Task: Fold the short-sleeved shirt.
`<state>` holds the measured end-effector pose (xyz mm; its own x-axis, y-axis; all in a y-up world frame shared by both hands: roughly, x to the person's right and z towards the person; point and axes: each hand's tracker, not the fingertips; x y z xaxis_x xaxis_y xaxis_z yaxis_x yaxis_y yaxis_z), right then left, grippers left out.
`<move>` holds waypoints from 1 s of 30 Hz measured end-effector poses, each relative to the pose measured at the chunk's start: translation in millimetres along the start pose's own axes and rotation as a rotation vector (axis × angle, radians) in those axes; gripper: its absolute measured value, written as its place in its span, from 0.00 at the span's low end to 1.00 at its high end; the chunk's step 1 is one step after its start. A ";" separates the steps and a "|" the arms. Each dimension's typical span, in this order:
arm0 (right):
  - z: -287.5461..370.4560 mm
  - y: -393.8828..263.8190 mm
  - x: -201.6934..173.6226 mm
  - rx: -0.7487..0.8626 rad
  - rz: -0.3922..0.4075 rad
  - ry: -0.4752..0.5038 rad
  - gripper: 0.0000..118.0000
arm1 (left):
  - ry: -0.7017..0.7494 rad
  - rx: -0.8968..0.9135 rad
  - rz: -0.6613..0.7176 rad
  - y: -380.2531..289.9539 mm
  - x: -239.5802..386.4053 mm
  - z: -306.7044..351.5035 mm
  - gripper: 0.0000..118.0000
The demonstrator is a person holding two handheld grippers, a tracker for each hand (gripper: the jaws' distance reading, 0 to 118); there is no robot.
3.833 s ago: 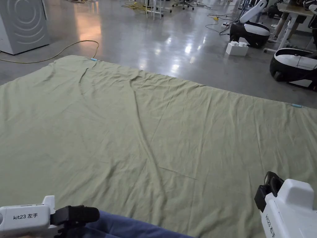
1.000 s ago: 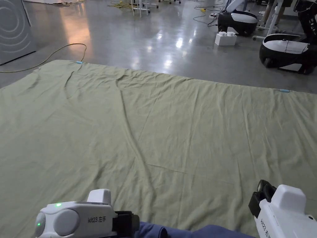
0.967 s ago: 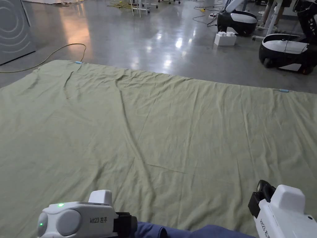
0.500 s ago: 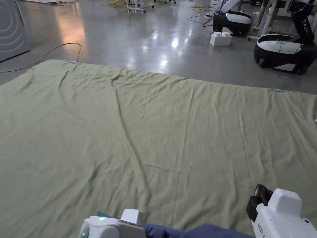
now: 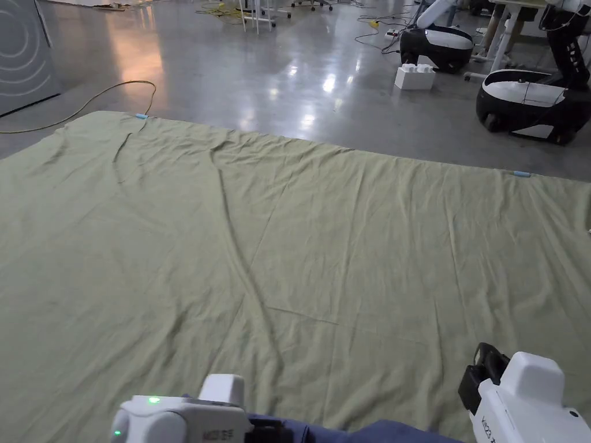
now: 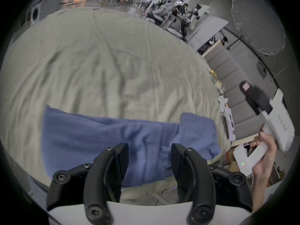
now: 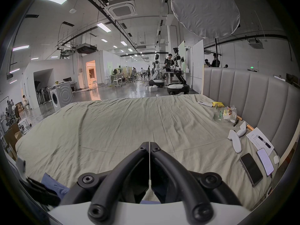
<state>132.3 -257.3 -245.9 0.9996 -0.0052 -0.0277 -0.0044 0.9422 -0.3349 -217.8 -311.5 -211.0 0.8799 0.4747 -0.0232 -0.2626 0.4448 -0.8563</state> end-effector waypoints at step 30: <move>4.5 2.4 -19.9 -0.011 0.023 0.028 0.01 | -0.436 -0.001 0.329 -11.7 -172.4 -16.9 0.33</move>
<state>112.5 -253.3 -241.9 0.9980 0.0068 -0.0623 -0.0278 0.9386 -0.3438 -359.7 -411.4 -205.7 0.5052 0.8598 -0.0744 -0.4960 0.2187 -0.8403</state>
